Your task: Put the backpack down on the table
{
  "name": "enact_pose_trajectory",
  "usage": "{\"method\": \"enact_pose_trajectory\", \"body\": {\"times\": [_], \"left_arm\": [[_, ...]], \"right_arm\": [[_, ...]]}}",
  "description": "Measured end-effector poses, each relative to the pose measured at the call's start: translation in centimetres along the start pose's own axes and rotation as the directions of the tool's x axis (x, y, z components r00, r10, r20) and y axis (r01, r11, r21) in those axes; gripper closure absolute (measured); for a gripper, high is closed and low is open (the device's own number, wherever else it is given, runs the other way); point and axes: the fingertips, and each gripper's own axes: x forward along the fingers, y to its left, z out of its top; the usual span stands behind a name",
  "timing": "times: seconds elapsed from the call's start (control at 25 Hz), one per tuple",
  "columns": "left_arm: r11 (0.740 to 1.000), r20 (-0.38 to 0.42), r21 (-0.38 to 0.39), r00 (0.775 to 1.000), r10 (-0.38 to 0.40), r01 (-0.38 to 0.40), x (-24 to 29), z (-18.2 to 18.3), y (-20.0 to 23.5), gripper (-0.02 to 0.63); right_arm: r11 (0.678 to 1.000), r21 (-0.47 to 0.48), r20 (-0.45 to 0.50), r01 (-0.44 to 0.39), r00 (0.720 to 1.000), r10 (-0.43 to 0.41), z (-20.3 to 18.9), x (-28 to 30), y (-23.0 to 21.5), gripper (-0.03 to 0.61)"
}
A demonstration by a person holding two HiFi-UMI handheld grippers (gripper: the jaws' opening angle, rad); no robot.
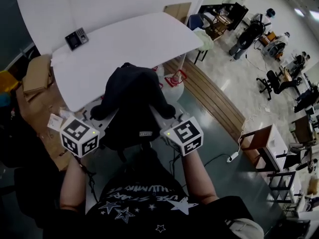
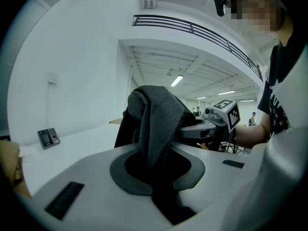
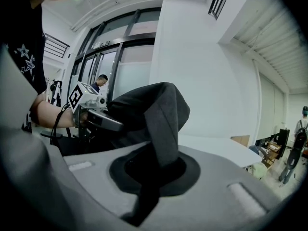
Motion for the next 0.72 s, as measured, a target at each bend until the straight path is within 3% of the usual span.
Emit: {"method": "enact_pose_trajectory", "body": {"times": [0.28, 0.72], "left_arm": [[0.998, 0.016, 0.021, 0.998, 0.061, -0.061, 3.8, 3.2, 4.1, 0.56], [0.99, 0.026, -0.01, 0.99, 0.139, -0.139, 11.4, 7.8, 9.7, 0.558]], "right_arm": [[0.999, -0.003, 0.057, -0.036, 0.998, 0.036, 1.7, 3.5, -5.7, 0.563], [0.992, -0.037, 0.099, -0.117, 0.988, 0.12, 3.8, 8.4, -15.8, 0.563]]}}
